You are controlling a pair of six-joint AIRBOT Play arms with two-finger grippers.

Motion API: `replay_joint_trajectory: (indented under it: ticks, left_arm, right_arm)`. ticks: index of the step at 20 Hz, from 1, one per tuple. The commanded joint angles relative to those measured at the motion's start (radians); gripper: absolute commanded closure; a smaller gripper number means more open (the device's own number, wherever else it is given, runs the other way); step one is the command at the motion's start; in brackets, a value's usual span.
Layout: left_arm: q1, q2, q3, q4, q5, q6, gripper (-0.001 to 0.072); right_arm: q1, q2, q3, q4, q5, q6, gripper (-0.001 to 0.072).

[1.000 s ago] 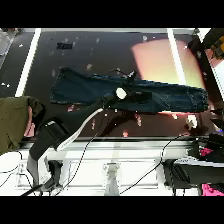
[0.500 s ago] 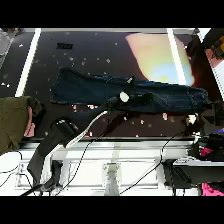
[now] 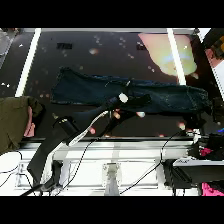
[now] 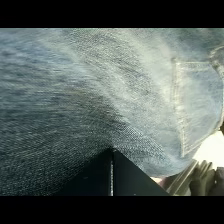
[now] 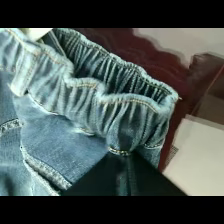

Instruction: Fold the clothes and pants, and hang the long-sleeved shirts on hangers.

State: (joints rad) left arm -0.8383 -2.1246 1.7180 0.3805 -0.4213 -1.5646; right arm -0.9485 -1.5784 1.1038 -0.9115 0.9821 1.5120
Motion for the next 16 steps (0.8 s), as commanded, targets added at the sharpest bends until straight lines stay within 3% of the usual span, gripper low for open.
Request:
replay_joint_trajectory:
  ticks: [1, 3, 5, 9, 11, 13, 16]
  left_arm:
    - [0.002, -0.005, 0.001, 0.0, -0.021, -0.007, 0.0701]
    - [0.003, -0.006, 0.001, 0.0, -0.021, -0.007, 0.0701]
    - [0.004, -0.008, 0.001, 0.0, -0.027, -0.007, 0.0701]
    - [0.006, -0.006, 0.002, 0.0, -0.049, 0.003, 0.0701]
    - [0.024, 0.027, 0.002, 0.014, -0.07, 0.071, 0.0702]
    - [0.071, 0.102, 0.002, 0.147, -0.106, 0.076, 0.0702]
    - [0.198, 0.253, 0.002, 0.469, -0.204, -0.042, 0.0702]
  right_arm:
    - [0.002, -0.001, 0.003, 0.031, -0.03, 0.013, 0.0689]
    - [0.002, 0.0, 0.034, 0.106, 0.0, -0.035, 0.0691]
    - [0.007, 0.001, 0.102, 0.259, 0.117, -0.133, 0.0691]
    - [0.147, 0.002, 0.318, 0.336, 0.347, -0.145, 0.0691]
    - [0.282, 0.002, 0.421, 0.335, 0.386, -0.137, 0.0691]
    - [0.442, 0.002, 0.512, 0.33, 0.387, -0.114, 0.0691]
    - [0.693, 0.001, 0.566, 0.293, 0.361, -0.103, 0.0691]
